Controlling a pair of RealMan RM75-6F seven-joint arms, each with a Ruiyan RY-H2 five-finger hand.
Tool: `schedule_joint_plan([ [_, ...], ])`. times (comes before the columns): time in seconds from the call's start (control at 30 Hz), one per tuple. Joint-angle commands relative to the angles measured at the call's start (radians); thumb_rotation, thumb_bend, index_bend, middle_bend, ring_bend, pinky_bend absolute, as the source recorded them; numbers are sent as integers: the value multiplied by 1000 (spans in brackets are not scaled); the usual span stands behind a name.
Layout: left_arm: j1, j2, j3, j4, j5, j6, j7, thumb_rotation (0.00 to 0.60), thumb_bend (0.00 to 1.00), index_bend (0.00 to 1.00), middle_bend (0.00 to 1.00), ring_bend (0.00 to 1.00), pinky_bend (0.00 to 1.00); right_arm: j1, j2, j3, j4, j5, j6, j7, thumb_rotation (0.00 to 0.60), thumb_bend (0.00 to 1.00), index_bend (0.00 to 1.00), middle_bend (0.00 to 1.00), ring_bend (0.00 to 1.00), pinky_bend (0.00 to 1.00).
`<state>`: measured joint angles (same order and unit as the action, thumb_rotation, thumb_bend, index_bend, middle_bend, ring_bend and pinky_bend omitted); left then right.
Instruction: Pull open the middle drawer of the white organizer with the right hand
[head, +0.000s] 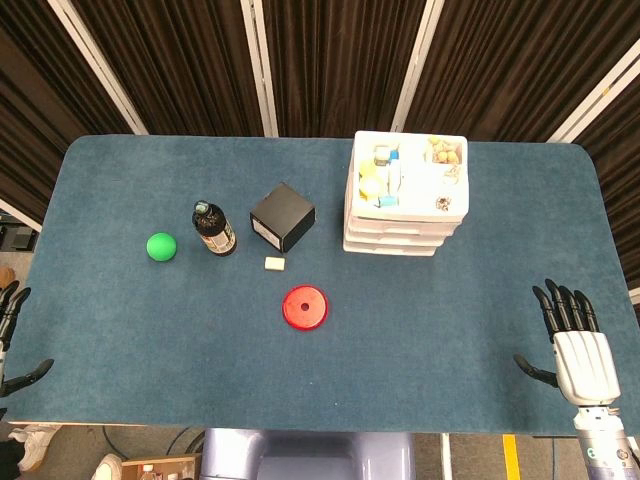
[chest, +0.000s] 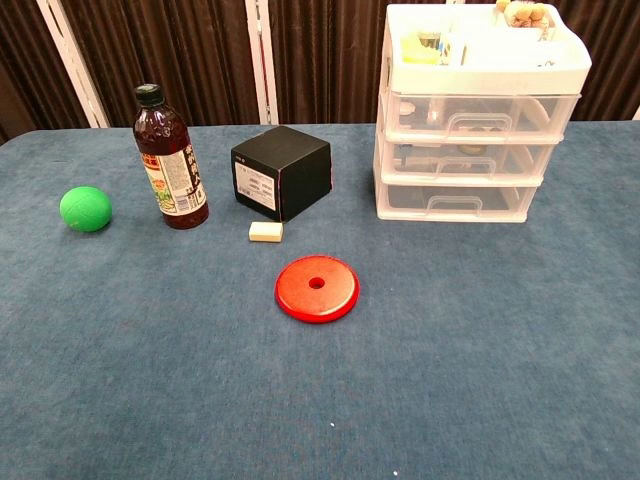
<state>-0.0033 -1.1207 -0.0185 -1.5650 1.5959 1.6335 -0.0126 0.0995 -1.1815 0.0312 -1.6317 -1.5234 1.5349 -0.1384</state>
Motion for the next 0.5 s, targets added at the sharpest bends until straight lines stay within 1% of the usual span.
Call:
schedule_joint_plan([
  [0.03,1,0,0,0,1,2,0,600,22,10,0,0,4,-1,2,0,-4,-1,-3,7,600,186,0,0,0,52],
  [0.17,1,-1,0,3,4,4,1,600,22,10,0,0,4,-1,3,1,-17,-8,-7,24,600,195,0,0,0,61],
  [0.2,1,-1,0,3,6,6,2,600,22,9,0,0,4,0,2,1,-27,-11,-9,37,600,208,0,2,7,92],
  [0.23,1,-2,0,4,8,7,2,600,21,10,0,0,4,0,2,1,-36,-12,-11,48,600,231,0,32,49,171],
  [0.27,2,-4,1,5,10,8,2,600,21,9,0,0,4,3,0,3,-57,-13,-14,74,600,259,0,108,143,309],
  [0.3,1,-5,2,6,12,9,1,600,21,10,0,0,4,6,-2,5,-83,-12,-20,104,600,279,0,185,237,421],
  [0.33,1,-5,2,6,14,8,-1,600,22,10,0,0,4,9,-2,7,-106,-8,-28,126,600,317,0,331,397,584],
  [0.37,0,-6,2,6,14,7,-3,600,22,10,0,0,4,15,-2,9,-140,-2,-43,159,600,367,0,477,546,713],
  [0.4,-1,-6,2,6,14,5,-5,600,22,10,0,0,4,24,5,12,-184,15,-70,191,600,408,0,562,627,773],
  [0.43,-2,-6,2,7,14,4,-7,600,22,10,0,0,4,33,9,13,-223,32,-98,226,600,475,0,661,713,830],
  [0.47,-3,-5,2,6,14,2,-8,600,22,10,0,0,4,50,17,17,-281,67,-147,277,600,539,0,725,768,865],
  [0.5,-4,-5,2,6,14,1,-10,600,22,10,0,0,4,68,29,25,-329,107,-197,312,600,578,0,754,793,881],
])
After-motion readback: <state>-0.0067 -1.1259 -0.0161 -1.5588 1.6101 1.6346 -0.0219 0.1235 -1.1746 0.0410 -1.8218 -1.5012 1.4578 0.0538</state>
